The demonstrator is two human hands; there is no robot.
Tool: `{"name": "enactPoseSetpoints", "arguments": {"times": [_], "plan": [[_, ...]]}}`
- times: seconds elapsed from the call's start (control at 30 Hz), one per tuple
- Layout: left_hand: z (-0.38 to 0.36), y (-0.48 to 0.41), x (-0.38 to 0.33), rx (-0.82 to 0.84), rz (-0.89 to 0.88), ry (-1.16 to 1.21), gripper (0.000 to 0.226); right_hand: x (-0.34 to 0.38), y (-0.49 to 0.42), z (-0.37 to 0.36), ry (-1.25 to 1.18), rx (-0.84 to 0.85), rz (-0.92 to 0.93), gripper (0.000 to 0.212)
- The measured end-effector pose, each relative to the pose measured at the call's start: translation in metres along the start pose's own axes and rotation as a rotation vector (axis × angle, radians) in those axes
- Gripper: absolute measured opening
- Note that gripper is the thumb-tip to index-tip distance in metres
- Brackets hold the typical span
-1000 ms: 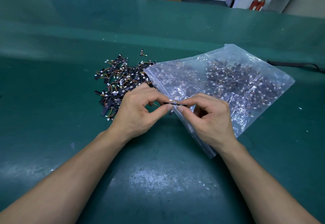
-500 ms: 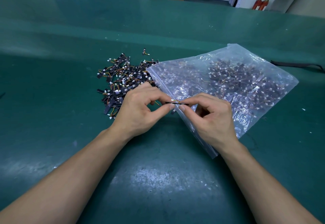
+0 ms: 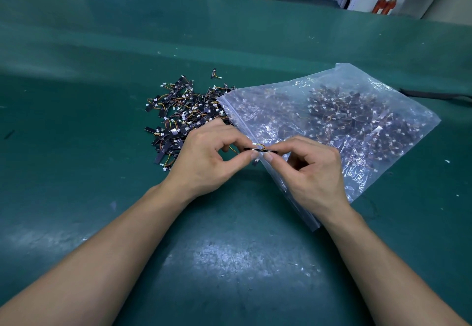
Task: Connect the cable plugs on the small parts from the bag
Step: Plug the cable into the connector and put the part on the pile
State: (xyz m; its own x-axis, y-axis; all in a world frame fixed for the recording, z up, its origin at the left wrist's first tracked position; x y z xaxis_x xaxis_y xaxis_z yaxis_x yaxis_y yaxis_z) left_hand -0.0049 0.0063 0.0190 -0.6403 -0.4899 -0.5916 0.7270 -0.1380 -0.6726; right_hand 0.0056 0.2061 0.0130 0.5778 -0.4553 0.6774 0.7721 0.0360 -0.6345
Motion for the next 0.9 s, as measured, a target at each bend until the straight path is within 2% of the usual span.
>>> {"name": "enactPoseSetpoints", "arguments": {"times": [0.23,0.9], "plan": [[-0.0008,0.0003,0.0006,0.017,0.001,-0.001,0.002,-0.0014,0.0009,0.0005,-0.004,0.027,-0.034,0.004],[-0.0027,0.0005,-0.0021,0.047,0.021,0.035,0.006,-0.0012,-0.0005,0.0034,0.011,0.034,-0.035,0.004]]}}
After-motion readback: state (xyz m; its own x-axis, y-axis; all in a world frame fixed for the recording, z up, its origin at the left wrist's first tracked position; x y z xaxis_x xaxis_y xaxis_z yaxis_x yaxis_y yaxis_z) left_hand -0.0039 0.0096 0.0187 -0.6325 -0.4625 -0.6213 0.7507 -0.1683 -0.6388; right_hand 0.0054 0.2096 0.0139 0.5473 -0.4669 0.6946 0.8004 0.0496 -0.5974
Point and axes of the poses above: each hand's wrist, its own y-axis away from the middle knuckle, its own z-axis out of the back of the hand, x = y × z, the point moved 1 cm from there along -y, towards the middle knuckle, and after that the axes turned 7 degrees about -x, right-handed, at the moved point
